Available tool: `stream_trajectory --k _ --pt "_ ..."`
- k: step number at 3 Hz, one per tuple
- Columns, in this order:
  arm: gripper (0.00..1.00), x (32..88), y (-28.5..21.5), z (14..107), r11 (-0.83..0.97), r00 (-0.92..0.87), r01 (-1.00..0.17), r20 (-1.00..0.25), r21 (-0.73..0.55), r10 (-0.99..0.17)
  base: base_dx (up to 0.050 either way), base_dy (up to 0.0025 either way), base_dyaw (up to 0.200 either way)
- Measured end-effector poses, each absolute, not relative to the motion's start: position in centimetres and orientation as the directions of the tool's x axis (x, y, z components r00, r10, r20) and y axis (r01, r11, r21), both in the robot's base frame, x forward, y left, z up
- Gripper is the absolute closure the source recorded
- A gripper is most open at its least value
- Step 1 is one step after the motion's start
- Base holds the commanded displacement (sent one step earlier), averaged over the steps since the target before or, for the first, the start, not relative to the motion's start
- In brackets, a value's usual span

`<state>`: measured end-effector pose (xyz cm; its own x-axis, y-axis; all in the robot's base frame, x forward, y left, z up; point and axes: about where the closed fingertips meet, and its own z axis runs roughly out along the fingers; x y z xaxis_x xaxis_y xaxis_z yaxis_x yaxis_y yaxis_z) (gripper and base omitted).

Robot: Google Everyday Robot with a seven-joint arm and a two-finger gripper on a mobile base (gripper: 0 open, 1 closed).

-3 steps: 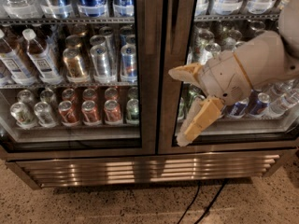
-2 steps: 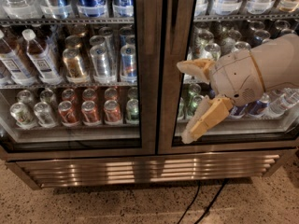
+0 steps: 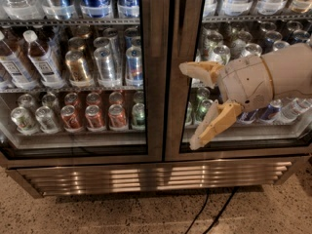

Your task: Open left fridge door

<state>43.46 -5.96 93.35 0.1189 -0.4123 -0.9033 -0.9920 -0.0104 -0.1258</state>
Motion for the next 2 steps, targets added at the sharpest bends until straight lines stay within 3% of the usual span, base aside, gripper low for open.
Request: stream_trajectory --k 1,2 --pt "0.00 42.59 -5.11 94.85 -0.137 0.184 -0.976 -0.978 -0.170 -0.097 0.000 0.00000 0.000" --pt "0.00 42.97 -5.25 94.47 -0.164 0.162 -0.972 -0.985 -0.169 0.051 0.000 0.00000 0.000"
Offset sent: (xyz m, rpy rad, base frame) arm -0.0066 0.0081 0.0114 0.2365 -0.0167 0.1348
